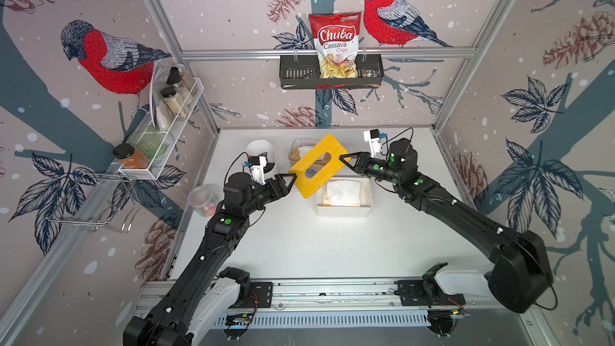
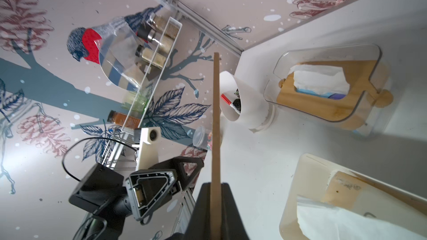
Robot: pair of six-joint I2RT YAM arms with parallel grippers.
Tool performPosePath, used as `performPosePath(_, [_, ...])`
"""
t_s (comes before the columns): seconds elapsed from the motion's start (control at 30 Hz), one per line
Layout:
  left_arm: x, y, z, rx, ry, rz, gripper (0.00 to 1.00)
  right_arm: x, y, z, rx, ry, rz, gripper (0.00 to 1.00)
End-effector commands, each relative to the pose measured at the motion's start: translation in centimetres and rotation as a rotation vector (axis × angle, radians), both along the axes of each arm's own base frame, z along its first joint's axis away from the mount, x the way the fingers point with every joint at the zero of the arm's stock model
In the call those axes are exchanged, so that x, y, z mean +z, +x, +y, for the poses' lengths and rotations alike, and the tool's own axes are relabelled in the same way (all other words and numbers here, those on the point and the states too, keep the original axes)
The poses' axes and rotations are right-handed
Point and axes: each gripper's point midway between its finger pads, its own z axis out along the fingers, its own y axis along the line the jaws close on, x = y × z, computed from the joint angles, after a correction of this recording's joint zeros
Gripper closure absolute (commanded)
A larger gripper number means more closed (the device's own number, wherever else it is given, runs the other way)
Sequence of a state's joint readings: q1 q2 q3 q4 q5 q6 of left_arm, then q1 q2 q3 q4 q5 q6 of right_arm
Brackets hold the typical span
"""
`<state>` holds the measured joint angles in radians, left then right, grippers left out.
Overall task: Put the tissue paper into the tissue box
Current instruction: Pick up the box lid from the center of the board, then close the box lid on the tissue box.
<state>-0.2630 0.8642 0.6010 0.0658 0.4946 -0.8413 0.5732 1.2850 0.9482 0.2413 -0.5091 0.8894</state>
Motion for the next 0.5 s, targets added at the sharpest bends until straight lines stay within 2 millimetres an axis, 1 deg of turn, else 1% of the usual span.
performPosePath(0.0, [3.1, 0.4, -0.9, -0.028, -0.192, -0.063, 0.25, 4.1, 0.4, -1.5, -0.097, 0.152, -0.085, 1.0])
performPosePath(0.13, [5.0, 0.3, -2.1, -0.114, -0.326, -0.145, 0.32, 5.1, -0.4, -2.1, -0.104, 0.226, -0.107, 1.0])
performPosePath(0.23, [6.1, 0.4, -2.3, -0.134, -0.387, -0.205, 0.4, 5.7, -0.8, -2.2, -0.095, 0.269, -0.124, 1.0])
performPosePath(0.3, [6.9, 0.3, -2.4, -0.149, -0.416, -0.239, 0.43, 5.9, -1.1, -2.2, -0.085, 0.292, -0.132, 1.0])
performPosePath(0.47, [7.6, 0.3, -3.8, -0.207, -0.446, -0.277, 0.51, 6.5, -1.9, -1.8, -0.038, 0.349, -0.14, 1.0])
